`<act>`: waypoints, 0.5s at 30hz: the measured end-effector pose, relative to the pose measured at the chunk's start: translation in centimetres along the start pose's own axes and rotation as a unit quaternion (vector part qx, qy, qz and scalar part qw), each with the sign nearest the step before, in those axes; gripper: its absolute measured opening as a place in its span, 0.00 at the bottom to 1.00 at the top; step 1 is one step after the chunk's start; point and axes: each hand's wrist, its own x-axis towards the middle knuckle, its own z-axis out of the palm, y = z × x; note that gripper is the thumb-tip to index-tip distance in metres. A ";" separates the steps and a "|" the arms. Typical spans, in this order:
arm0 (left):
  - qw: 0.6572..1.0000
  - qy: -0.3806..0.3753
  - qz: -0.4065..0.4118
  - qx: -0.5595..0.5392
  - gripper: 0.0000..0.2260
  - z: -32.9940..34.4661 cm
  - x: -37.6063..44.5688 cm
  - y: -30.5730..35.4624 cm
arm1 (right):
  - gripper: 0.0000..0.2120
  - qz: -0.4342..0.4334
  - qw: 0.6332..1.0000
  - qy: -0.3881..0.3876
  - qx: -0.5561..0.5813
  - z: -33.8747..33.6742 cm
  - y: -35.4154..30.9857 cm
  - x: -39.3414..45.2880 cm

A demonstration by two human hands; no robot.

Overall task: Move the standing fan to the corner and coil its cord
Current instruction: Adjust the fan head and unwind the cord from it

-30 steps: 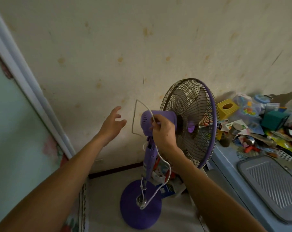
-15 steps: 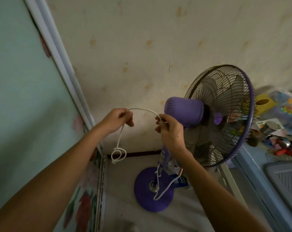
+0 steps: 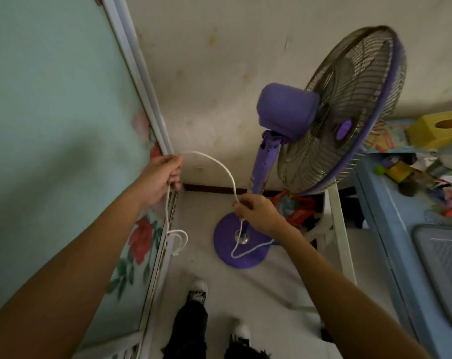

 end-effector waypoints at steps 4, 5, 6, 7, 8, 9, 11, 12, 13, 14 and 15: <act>0.991 0.088 -0.074 -0.071 0.15 1.9 -2.7 -3.1 | 0.05 0.070 0.996 -0.019 -0.049 1.4 4.5 -3.0; 0.986 0.107 -0.089 -0.088 0.16 1.9 -2.9 -3.5 | 0.06 0.088 0.994 -0.016 -0.064 1.7 5.4 -3.4; 0.982 0.127 -0.097 -0.103 0.15 1.7 -3.1 -3.9 | 0.07 0.113 0.990 -0.013 -0.085 1.9 6.2 -3.9; 0.977 0.147 -0.105 -0.118 0.15 1.3 -3.1 -4.1 | 0.07 0.144 0.983 -0.008 -0.115 2.2 7.1 -4.6; 0.971 0.165 -0.112 -0.129 0.14 0.9 -3.0 -4.4 | 0.08 0.166 0.975 0.001 -0.145 2.3 7.9 -5.2; 0.967 0.181 -0.119 -0.135 0.14 0.5 -2.9 -4.7 | 0.09 0.175 0.971 0.017 -0.161 2.2 8.7 -5.7; 0.964 0.202 -0.133 -0.106 0.13 -0.6 -2.6 -5.6 | 0.08 0.161 0.977 0.056 -0.126 2.1 10.1 -6.5; 0.965 0.207 -0.138 -0.079 0.13 -1.0 -2.5 -6.2 | 0.08 0.149 0.981 0.080 -0.093 2.0 10.6 -6.9; 0.966 0.205 -0.146 -0.050 0.13 -1.3 -2.3 -6.8 | 0.07 0.147 0.981 0.105 -0.064 2.0 10.9 -7.0; 0.966 0.201 -0.159 -0.021 0.13 -1.6 -2.2 -7.5 | 0.06 0.154 0.979 0.129 -0.041 2.1 11.0 -7.0; 0.965 0.196 -0.173 0.007 0.12 -1.9 -2.1 -8.1 | 0.06 0.165 0.975 0.150 -0.021 2.2 11.0 -6.8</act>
